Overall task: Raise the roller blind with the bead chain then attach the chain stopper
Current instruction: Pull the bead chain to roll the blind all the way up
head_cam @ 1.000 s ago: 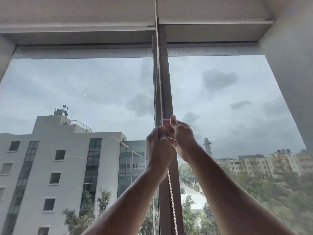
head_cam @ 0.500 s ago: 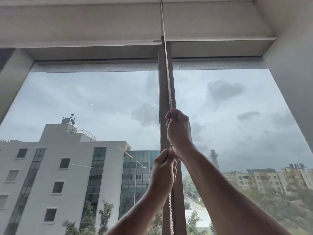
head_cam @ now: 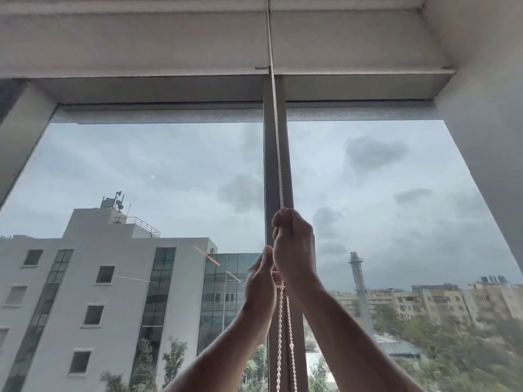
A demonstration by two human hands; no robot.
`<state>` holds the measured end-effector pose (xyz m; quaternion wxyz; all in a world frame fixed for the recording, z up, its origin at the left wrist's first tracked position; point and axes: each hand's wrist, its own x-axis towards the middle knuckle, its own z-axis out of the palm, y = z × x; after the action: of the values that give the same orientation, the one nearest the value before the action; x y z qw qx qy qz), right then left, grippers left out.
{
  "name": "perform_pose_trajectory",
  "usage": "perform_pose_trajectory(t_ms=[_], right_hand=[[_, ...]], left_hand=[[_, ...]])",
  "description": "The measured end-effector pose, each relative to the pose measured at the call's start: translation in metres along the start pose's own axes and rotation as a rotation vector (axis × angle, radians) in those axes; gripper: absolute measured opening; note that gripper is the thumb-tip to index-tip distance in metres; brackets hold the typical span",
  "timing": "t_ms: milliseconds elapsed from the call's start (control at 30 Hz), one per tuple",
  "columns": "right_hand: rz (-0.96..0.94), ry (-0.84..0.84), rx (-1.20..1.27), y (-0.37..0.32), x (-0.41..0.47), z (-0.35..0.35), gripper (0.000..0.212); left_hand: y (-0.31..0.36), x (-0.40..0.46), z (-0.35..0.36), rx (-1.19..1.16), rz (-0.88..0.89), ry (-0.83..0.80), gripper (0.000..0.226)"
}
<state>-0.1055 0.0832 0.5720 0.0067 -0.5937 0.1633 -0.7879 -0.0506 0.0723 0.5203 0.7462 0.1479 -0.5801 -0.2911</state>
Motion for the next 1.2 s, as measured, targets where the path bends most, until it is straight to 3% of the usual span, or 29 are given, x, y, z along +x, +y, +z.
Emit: perform_pose_trajectory(t_ms=[200, 333, 633, 1000, 1200], right_hand=[[0.004, 0.010, 0.009, 0.018, -0.014, -0.009, 0.035], [0.104, -0.044, 0.048, 0.031, -0.012, -0.017, 0.037], [0.273, -0.158, -0.009, 0.072, -0.072, -0.038, 0.026], [0.473, -0.228, 0.079, 0.111, -0.144, -0.062, 0.021], [0.525, -0.268, 0.131, 0.125, -0.177, -0.075, 0.021]], left_hand=[[0.002, 0.000, 0.013, -0.094, -0.013, -0.076, 0.049], [-0.022, -0.026, 0.005, 0.088, -0.031, -0.145, 0.039], [-0.082, -0.073, -0.023, 0.162, -0.129, -0.235, 0.032], [-0.147, -0.117, -0.065, 0.216, -0.264, -0.184, 0.038], [-0.175, -0.144, -0.078, 0.254, -0.285, -0.200, 0.012]])
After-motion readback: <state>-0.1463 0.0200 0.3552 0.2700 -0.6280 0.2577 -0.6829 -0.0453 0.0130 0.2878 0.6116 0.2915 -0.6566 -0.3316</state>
